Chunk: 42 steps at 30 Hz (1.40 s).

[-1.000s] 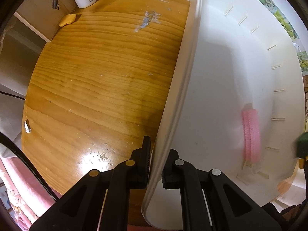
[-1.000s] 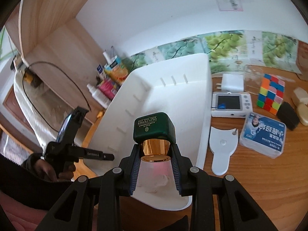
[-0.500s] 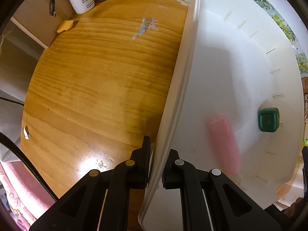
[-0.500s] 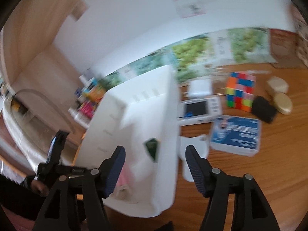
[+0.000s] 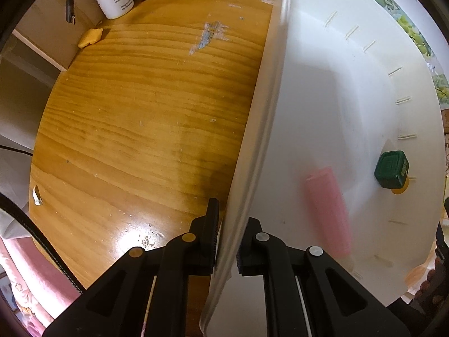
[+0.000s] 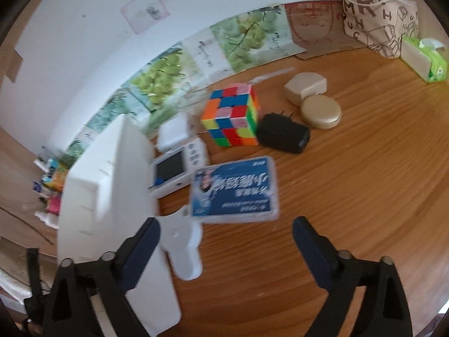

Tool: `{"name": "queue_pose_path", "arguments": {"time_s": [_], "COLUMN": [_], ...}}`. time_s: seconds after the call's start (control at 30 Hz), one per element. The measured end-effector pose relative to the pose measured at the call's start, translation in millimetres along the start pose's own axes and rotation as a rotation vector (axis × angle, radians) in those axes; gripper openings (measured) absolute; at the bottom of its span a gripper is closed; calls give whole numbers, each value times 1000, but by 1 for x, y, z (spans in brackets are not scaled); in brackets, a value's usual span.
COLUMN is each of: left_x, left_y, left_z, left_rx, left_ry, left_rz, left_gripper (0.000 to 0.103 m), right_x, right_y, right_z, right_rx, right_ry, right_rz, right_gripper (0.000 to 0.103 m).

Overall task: Organize rigid objects
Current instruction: 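Grasp the blue dental floss box with the right tool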

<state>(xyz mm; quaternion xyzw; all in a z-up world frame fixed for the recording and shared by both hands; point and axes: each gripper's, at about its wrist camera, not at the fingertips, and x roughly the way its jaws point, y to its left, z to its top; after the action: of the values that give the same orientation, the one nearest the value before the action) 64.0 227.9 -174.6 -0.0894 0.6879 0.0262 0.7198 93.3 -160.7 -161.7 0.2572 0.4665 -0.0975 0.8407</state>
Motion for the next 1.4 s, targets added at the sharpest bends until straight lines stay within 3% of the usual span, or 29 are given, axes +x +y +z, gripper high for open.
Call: {"name": "queue_pose_path", "arguments": {"time_s": [0.13,0.33,0.97,1.4], "left_x": [2,4,8,6], "left_y": [5,9,-6,-3], "left_z": [0,1,7,4], "left_rx": [-9,-14,28,13], "left_ry": [5,9,21,13], "left_rz": [-8,-14,25,21], "left_gripper": [10,10,11,12], "right_x": [7,29,72,71], "right_y": [4,19,20,18], "right_z": [8,13,15,14], "right_rx": [-32,-108,-90,-82], "right_ry": [-16,43,125,112], "right_rz": [-50,-84,-175,-146], "right_gripper": [102,103,102,95]}}
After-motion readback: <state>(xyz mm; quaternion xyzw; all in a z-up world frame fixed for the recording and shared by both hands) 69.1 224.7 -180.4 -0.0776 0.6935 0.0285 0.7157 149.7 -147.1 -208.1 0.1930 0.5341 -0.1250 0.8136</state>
